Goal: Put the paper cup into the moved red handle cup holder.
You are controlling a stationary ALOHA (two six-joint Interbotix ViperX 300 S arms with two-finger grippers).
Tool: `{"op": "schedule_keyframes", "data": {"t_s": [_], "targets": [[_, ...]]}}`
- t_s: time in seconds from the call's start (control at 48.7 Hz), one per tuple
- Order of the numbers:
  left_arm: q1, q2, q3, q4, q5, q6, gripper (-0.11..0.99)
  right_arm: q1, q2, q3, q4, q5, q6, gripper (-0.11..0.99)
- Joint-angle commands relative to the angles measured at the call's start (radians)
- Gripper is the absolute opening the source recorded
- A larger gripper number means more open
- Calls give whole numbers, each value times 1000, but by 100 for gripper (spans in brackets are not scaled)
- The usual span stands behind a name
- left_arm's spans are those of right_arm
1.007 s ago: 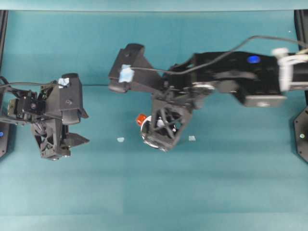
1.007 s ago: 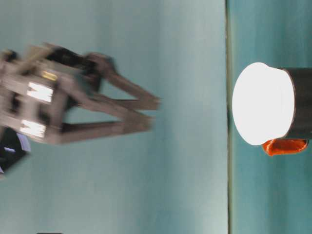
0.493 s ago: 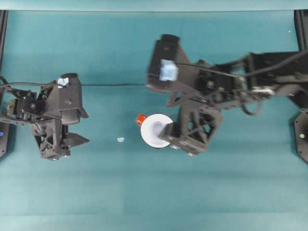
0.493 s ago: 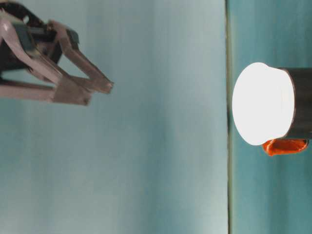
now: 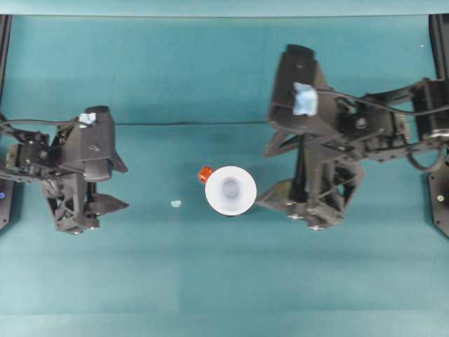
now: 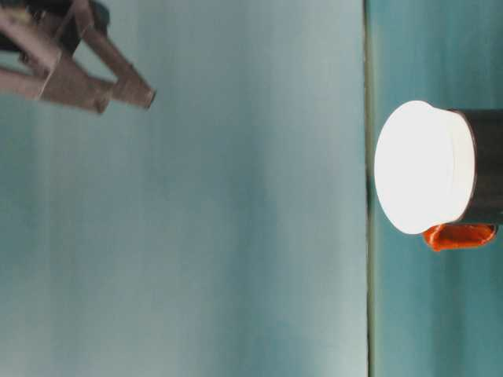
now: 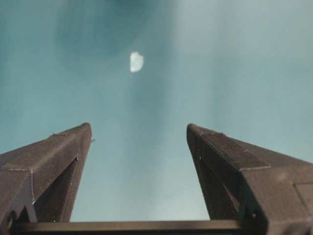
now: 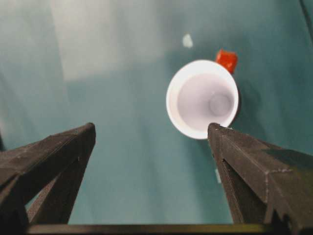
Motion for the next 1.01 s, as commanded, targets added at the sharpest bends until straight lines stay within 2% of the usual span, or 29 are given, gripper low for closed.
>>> {"op": "schedule_keyframes", "data": {"t_s": [0.0,0.288,0.514,0.986], "targets": [[-3,-31,-6,0,-6,-2,85,6,-43,8,0,-35,-2,79],[-5,-77,-11,0,-12,-2,84,6,-117,114,-2,-184,-2,78],[-5,-92,-9,0,-15,-2,82,6,-150,155,0,-199,-2,78],[-8,-135,-8,0,-15,-2,81,0,-152,156,-3,-199,-3,78]]}}
